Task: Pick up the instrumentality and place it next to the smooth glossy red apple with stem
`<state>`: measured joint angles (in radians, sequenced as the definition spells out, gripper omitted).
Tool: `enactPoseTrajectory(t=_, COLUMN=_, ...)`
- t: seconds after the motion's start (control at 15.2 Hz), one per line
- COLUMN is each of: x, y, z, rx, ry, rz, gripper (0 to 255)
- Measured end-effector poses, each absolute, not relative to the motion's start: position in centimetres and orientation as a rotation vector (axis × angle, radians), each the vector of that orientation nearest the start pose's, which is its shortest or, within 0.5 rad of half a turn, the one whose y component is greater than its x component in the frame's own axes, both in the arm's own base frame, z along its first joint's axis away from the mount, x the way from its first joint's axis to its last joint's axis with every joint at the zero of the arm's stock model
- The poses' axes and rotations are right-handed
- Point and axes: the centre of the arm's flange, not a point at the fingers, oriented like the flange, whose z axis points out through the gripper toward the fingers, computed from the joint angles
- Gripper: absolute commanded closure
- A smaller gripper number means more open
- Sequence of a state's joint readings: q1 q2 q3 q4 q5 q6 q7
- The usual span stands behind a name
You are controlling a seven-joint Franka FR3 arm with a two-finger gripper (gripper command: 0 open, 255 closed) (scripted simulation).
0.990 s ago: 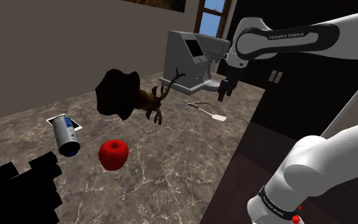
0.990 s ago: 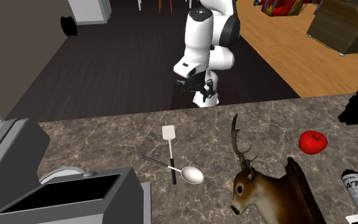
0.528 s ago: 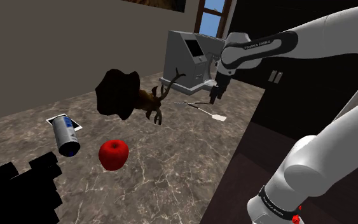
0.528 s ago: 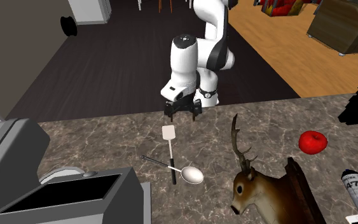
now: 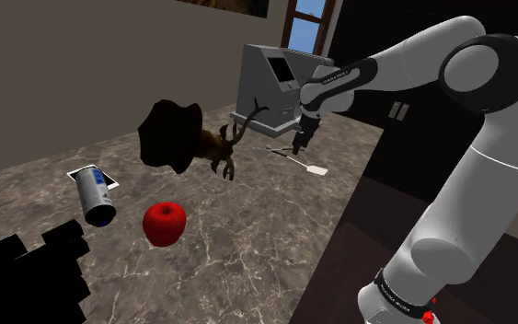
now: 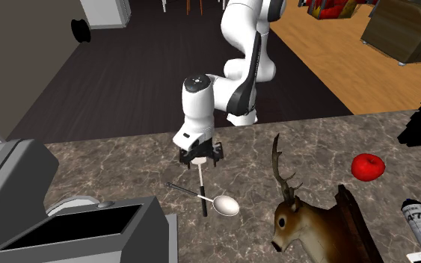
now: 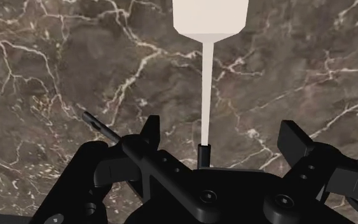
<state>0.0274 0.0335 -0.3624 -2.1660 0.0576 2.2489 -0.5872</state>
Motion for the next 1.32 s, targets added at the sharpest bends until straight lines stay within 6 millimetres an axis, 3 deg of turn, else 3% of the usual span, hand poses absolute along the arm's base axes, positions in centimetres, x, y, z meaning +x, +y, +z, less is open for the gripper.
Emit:
enactPoseTrajectory(t=0.2, x=52.8, y=-18.0, z=37.3, rx=-3.112, ry=-0.352, rz=-0.102, gripper=0)
enactPoseTrajectory(t=0.59, x=53.0, y=-18.0, z=34.2, rx=-3.112, ry=-0.354, rz=-0.102, gripper=0)
enactPoseTrajectory(t=0.99, x=53.1, y=-18.0, z=33.9, rx=-3.112, ry=-0.354, rz=-0.103, gripper=0)
enactPoseTrajectory(t=1.06, x=53.1, y=-18.0, z=33.9, rx=-3.112, ry=-0.354, rz=-0.103, gripper=255)
enactPoseTrajectory(t=1.32, x=53.1, y=-18.0, z=33.9, rx=-3.112, ry=-0.354, rz=-0.103, gripper=255)
